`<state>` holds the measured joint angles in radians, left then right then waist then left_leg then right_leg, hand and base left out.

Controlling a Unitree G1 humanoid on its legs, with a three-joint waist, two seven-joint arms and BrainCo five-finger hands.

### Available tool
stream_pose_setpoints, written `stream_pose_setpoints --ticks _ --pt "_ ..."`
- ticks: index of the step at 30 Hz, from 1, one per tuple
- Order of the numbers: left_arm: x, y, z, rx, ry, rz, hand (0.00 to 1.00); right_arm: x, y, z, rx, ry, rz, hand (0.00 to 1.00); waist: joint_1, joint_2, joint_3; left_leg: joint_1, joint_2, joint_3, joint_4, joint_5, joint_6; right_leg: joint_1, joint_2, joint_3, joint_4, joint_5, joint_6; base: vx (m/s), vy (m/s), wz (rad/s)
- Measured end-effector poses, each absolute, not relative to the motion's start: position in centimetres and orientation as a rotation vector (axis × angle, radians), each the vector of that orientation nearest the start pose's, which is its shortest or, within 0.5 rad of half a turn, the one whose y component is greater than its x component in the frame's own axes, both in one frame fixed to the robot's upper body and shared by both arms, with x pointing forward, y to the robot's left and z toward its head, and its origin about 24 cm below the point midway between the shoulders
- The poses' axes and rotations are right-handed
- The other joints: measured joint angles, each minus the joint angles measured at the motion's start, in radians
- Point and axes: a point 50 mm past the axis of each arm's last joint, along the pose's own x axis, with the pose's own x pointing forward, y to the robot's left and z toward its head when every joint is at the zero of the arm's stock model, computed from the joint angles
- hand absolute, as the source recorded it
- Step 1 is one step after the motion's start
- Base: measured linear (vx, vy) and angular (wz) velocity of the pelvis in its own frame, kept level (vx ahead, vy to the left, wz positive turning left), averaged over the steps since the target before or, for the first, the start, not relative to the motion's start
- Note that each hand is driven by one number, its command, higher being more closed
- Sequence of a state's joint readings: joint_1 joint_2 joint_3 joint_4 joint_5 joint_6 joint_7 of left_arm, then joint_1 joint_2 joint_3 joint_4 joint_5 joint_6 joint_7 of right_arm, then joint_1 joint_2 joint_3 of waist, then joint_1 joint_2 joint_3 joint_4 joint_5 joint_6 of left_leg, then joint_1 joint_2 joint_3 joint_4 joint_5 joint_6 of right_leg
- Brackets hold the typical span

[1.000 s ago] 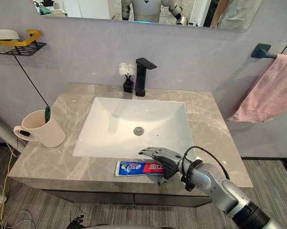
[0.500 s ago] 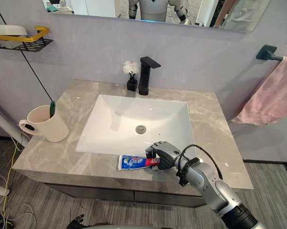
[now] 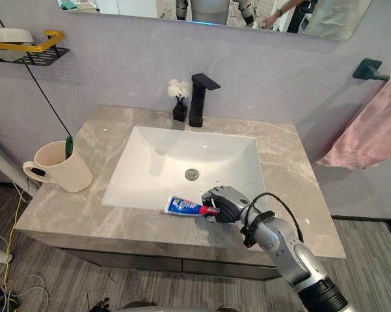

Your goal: Organize washtable

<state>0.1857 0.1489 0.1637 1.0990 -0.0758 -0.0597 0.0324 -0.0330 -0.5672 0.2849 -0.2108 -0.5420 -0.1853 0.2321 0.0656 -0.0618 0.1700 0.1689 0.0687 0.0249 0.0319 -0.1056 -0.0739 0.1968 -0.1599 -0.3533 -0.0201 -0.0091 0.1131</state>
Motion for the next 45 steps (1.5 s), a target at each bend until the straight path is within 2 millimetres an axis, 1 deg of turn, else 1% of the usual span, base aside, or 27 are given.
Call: stream_pose_setpoints --ticks 2,3,4,5,6,7,8,10,11,12,13,14,15,16,18,19,20,21,22,23,25,26,27,33,36,41,45 --pt "3.7 23.6 -16.3 -0.02 1.191 0.414 0.0 23.6 -14.5 9.2 -1.086 -0.326 0.575 1.0 0.0 0.005 0.003 0.0 0.0 -0.001 -0.003 0.0 0.0 0.0 0.0 -0.001 -0.001 0.0 0.0 0.0 0.0 0.02" --pt "3.3 24.4 -16.0 -0.043 1.165 0.5 0.0 23.5 -14.2 9.8 -1.056 -0.357 0.563 1.0 0.0 0.011 0.005 0.0 0.0 -0.004 -0.008 0.0 0.0 -0.001 0.0 -0.003 -0.002 -0.001 0.0 0.0 0.0 0.0" --pt "3.3 25.0 -15.7 -0.058 1.14 0.543 0.0 23.4 -14.1 10.0 -1.051 -0.369 0.559 1.0 0.001 0.012 0.005 -0.001 0.0 -0.005 -0.01 0.0 0.0 -0.001 0.0 -0.005 -0.002 -0.001 0.0 0.01 0.002 0.05" --pt "3.6 26.2 -14.8 -0.075 1.056 0.635 0.0 23.0 -14.0 10.2 -1.043 -0.385 0.552 1.0 0.003 0.014 0.006 -0.002 -0.001 -0.007 -0.014 0.001 0.0 -0.003 0.0 -0.008 -0.002 -0.001 0.001 0.01 0.004 0.06" --pt "4.0 26.9 -14.2 -0.075 1.004 0.676 0.0 22.9 -14.0 10.3 -1.038 -0.391 0.548 1.0 0.006 0.014 0.006 -0.004 -0.001 -0.01 -0.014 0.001 0.0 -0.003 -0.001 -0.011 -0.002 -0.002 0.001 0.02 0.006 0.19" --pt "5.2 29.0 -12.0 -0.047 0.852 0.758 0.0 22.6 -13.9 10.3 -1.023 -0.396 0.541 1.0 0.006 0.012 0.004 -0.015 -0.003 -0.023 -0.013 0.001 -0.001 -0.004 -0.003 -0.03 -0.003 -0.003 0.001 0.02 0.006 0.24" --pt "5.6 29.9 -10.9 -0.033 0.787 0.789 0.0 22.5 -13.9 10.4 -1.017 -0.397 0.533 1.0 0.007 0.012 0.004 -0.019 -0.004 -0.027 -0.013 0.001 -0.001 -0.005 -0.005 -0.034 -0.002 -0.003 0.001 0.03 0.013 0.27" --pt "7.5 33.0 -5.1 0.032 0.465 0.921 0.0 22.4 -13.9 10.7 -0.991 -0.413 0.5 1.0 0.011 0.013 0.002 -0.032 -0.012 -0.043 -0.012 0.002 0.0 -0.008 -0.011 -0.052 -0.002 -0.003 0.001 0.03 0.022 0.22" --pt "8.0 33.5 -3.5 0.049 0.383 0.944 0.0 22.4 -13.9 10.8 -0.984 -0.417 0.488 1.0 0.013 0.016 0.0 -0.034 -0.014 -0.047 -0.012 0.002 0.001 -0.008 -0.013 -0.056 -0.002 -0.003 0.001 0.02 0.024 0.17" --pt "8.5 34.0 -1.1 0.082 0.267 0.971 0.0 22.4 -13.9 11.0 -0.975 -0.424 0.474 1.0 0.02 0.021 -0.003 -0.034 -0.018 -0.048 -0.012 0.003 0.002 -0.008 -0.017 -0.057 -0.001 -0.003 0.001 0.03 0.043 0.08" --pt "9.3 34.3 2.5 0.137 0.092 0.988 0.0 22.4 -13.9 11.4 -0.955 -0.437 0.447 1.0 0.031 0.032 -0.012 -0.034 -0.02 -0.049 -0.012 0.003 0.002 -0.007 -0.022 -0.058 -0.001 -0.003 0.001 0.04 0.047 0.06" --pt "9.6 34.2 3.8 0.155 0.031 0.988 0.0 22.4 -13.8 11.5 -0.947 -0.445 0.441 1.0 0.031 0.036 -0.017 -0.035 -0.02 -0.051 -0.013 0.003 0.003 -0.007 -0.024 -0.06 -0.001 -0.003 0.001 0.05 0.048 0.07" --pt "10.0 33.9 5.8 0.179 -0.07 0.987 0.0 22.3 -13.6 11.7 -0.92 -0.458 0.435 1.0 0.032 0.044 -0.03 -0.036 -0.021 -0.052 -0.014 0.003 0.003 -0.007 -0.026 -0.064 0.0 -0.003 0.001 0.04 0.024 0.09" --pt "10.3 33.6 6.8 0.183 -0.119 0.982 0.0 22.3 -13.5 11.8 -0.904 -0.463 0.432 1.0 0.033 0.047 -0.034 -0.036 -0.022 -0.053 -0.015 0.003 0.003 -0.005 -0.028 -0.066 0.0 -0.003 0.001 0.03 0.021 0.15" --pt "11.5 31.4 10.4 0.118 -0.343 0.919 0.0 22.4 -13.1 12.0 -0.861 -0.477 0.403 1.0 0.034 0.051 -0.053 -0.034 -0.023 -0.064 -0.014 0.003 0.003 0.009 -0.029 -0.086 0.0 -0.003 0.001 0.02 0.012 0.22" --pt "12.0 30.3 11.7 0.073 -0.429 0.869 0.0 22.4 -12.9 12.1 -0.838 -0.481 0.391 1.0 0.034 0.05 -0.061 -0.034 -0.023 -0.068 -0.014 0.003 0.003 0.011 -0.029 -0.086 0.0 -0.003 0.001 0.01 0.007 0.17" --pt "12.6 28.8 13.2 0.016 -0.519 0.792 0.0 22.5 -12.6 12.2 -0.808 -0.491 0.378 1.0 0.034 0.05 -0.068 -0.034 -0.024 -0.07 -0.013 0.003 0.003 0.012 -0.03 -0.087 0.0 -0.003 0.001 0.0 0.006 0.07" --pt "12.8 28.0 13.7 -0.005 -0.552 0.754 0.0 22.6 -12.5 12.4 -0.798 -0.499 0.374 1.0 0.034 0.05 -0.069 -0.034 -0.024 -0.07 -0.013 0.003 0.003 0.012 -0.03 -0.087 0.0 -0.003 0.001 0.0 0.0 0.0" --pt "13.3 26.5 14.7 -0.07 -0.61 0.667 0.0 22.8 -12.1 12.7 -0.781 -0.518 0.366 1.0 0.033 0.051 -0.07 -0.034 -0.025 -0.07 -0.01 0.003 0.003 0.013 -0.031 -0.087 0.0 -0.003 0.001 0.0 0.0 0.0" --pt "13.6 25.7 15.1 -0.099 -0.632 0.62 0.0 22.9 -11.9 12.9 -0.773 -0.529 0.361 1.0 0.033 0.052 -0.071 -0.034 -0.025 -0.07 -0.009 0.003 0.003 0.014 -0.031 -0.087 0.0 -0.003 0.001 -0.04 -0.005 0.0" --pt "14.7 22.9 16.0 -0.215 -0.678 0.441 0.0 23.2 -11.1 13.6 -0.735 -0.567 0.34 1.0 0.03 0.059 -0.076 -0.034 -0.028 -0.071 -0.002 0.003 0.003 0.018 -0.031 -0.087 0.0 -0.003 0.001 -0.05 -0.005 0.01" --pt "14.9 22.3 16.0 -0.243 -0.68 0.404 0.0 23.2 -11.0 13.8 -0.726 -0.577 0.334 1.0 0.029 0.061 -0.077 -0.034 -0.032 -0.072 0.0 0.003 0.003 0.019 -0.031 -0.087 0.0 -0.003 0.001 -0.07 -0.006 0.01" --pt "15.4 20.9 16.1 -0.321 -0.676 0.312 0.0 23.4 -10.6 14.3 -0.707 -0.607 0.318 1.0 0.027 0.066 -0.081 -0.033 -0.032 -0.073 0.004 0.004 0.005 0.022 -0.031 -0.087 -0.001 -0.003 0.001 -0.07 -0.007 0.01" --pt "16.4 17.9 15.6 -0.498 -0.615 0.108 0.0 23.7 -10.3 15.5 -0.644 -0.671 0.263 1.0 0.024 0.073 -0.09 -0.032 -0.033 -0.073 -0.003 0.017 0.013 0.023 -0.031 -0.085 0.0 -0.003 0.001 -0.07 -0.01 0.01" --pt "17.0 16.5 14.6 -0.557 -0.538 0.0 0.0 23.9 -10.4 16.0 -0.606 -0.694 0.241 1.0 0.024 0.073 -0.103 -0.016 -0.032 -0.071 -0.037 0.038 0.014 0.023 -0.031 -0.082 0.002 -0.003 0.002 -0.05 -0.008 0.0" --pt "17.5 14.7 13.2 -0.622 -0.43 -0.107 0.0 24.0 -9.9 16.9 -0.571 -0.743 0.233 1.0 0.008 0.066 -0.107 -0.001 -0.031 -0.063 -0.061 0.055 0.014 0.02 -0.03 -0.073 0.001 0.0 0.006 -0.03 0.001 -0.04" --pt "17.7 13.5 12.8 -0.69 -0.379 -0.212 0.0 24.0 -9.4 17.1 -0.581 -0.773 0.26 1.0 0.005 0.059 -0.11 0.006 -0.03 -0.052 -0.07 0.059 0.014 0.016 -0.03 -0.061 0.001 0.001 0.007 0.0 0.014 -0.08"
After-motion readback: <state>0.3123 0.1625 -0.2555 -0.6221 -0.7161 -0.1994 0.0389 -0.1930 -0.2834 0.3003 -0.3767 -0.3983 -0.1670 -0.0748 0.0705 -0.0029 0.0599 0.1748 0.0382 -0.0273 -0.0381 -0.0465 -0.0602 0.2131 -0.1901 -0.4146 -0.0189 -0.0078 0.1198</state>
